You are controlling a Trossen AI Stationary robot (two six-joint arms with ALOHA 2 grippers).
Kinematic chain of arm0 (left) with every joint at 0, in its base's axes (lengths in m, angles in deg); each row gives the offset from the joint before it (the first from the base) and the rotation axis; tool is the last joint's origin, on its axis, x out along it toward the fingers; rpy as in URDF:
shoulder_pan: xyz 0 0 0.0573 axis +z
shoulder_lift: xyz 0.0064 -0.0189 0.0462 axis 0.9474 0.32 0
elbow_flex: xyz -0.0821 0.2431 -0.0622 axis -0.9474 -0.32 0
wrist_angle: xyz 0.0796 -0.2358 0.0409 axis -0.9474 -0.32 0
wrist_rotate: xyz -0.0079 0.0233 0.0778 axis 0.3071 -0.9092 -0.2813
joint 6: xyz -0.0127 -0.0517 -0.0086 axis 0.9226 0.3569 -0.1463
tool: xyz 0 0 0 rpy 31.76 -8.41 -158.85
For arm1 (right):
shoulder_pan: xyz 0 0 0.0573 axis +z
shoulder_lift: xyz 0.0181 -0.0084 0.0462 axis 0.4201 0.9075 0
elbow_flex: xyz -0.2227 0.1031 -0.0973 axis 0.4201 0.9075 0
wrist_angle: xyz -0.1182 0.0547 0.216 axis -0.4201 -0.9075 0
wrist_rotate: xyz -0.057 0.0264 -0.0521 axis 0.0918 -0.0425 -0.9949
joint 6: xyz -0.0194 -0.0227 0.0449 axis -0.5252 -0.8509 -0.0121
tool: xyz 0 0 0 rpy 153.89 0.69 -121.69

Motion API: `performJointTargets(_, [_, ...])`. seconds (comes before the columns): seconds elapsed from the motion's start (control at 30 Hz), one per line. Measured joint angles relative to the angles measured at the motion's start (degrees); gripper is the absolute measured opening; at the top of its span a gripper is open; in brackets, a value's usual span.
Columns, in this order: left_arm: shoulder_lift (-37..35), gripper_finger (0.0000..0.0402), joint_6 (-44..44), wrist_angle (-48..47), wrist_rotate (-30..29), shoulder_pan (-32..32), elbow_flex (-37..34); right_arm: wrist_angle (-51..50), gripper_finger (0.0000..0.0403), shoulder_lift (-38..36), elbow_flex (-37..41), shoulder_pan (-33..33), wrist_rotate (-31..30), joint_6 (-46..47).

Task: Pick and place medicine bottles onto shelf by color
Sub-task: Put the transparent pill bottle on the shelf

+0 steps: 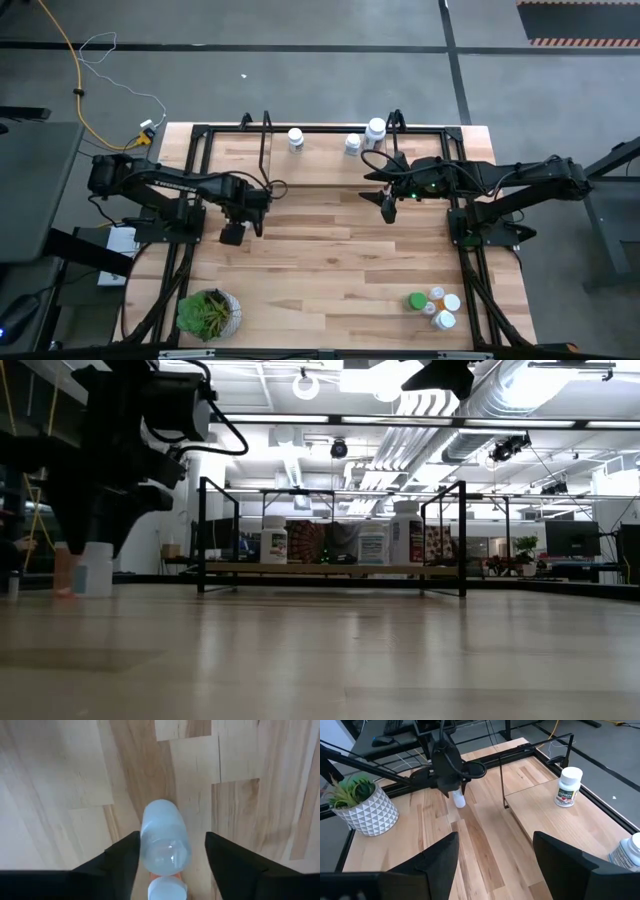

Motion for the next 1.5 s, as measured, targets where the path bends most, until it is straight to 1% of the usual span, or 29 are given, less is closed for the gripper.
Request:
performJointTargets(0.3, [-0.01, 0.0131, 0.25, 0.01, -0.98, 0.01, 0.01, 0.02, 0.0247, 0.00, 0.00, 0.00, 0.02, 0.02])
performJointTargets(0.37, [-0.02, 0.0121, 1.74, -0.40, -0.49, 0.01, 0.52, 0.02, 0.0247, 0.00, 0.00, 0.00, 0.02, 0.02])
performJointTargets(0.43, [-0.02, 0.0120, 3.43, -2.03, 1.49, 0.28, 2.45, 0.02, 0.0247, 0.00, 0.00, 0.00, 0.02, 0.02])
performJointTargets(0.53, [-0.02, 0.0128, 5.05, -5.76, 6.27, 0.87, 7.22, 0.02, 0.0247, 0.00, 0.00, 0.00, 0.02, 0.02])
performJointTargets(0.6, [-0.03, 0.0134, 5.69, -8.65, 8.39, 0.78, 11.83, 0.02, 0.0247, 0.00, 0.00, 0.00, 0.02, 0.02])
performJointTargets(0.7, [0.08, 0.0133, 5.76, -13.31, 9.49, 0.36, 20.59, 0.02, 0.0247, 0.00, 0.00, 0.00, 0.02, 0.02])
performJointTargets(0.77, [1.49, 0.0130, 6.07, -15.68, 9.51, -0.04, 27.55, 0.02, 0.0247, 0.00, 0.00, 0.00, 0.00, 0.02])
performJointTargets(0.83, [4.11, 0.0129, 6.69, -19.02, 8.31, 0.05, 34.58, 0.03, 0.0247, 0.00, 0.00, 0.00, 0.01, 0.02])
performJointTargets(0.9, [8.03, 0.0129, 6.41, -22.50, 4.94, 0.50, 41.74, 0.04, 0.0247, 0.00, 0.00, 0.00, 0.00, 0.02])
performJointTargets(1.0, [15.32, 0.0128, 3.20, -27.69, 0.06, 2.18, 51.48, 0.10, 0.0247, 0.00, 0.00, 0.00, 0.02, 0.02])
performJointTargets(1.17, [26.75, 0.0128, -1.95, -30.25, -4.31, 7.26, 63.97, 0.08, 0.0247, 0.02, 0.00, 0.00, 0.02, 0.62])
performJointTargets(1.3, [33.20, 0.0128, -2.87, -30.22, -4.29, 13.07, 69.11, 0.04, 0.0247, 0.02, 0.00, 0.00, 0.02, 0.63])
performJointTargets(1.4, [36.17, 0.0132, -2.50, -30.43, -4.17, 17.44, 69.17, 0.04, 0.0247, 0.02, 0.00, 0.00, 0.01, 0.60])
performJointTargets(1.5, [38.62, 0.0135, -0.33, -31.92, -3.97, 21.61, 68.14, 0.04, 0.0247, 0.02, 0.00, 0.00, 0.00, 0.57])
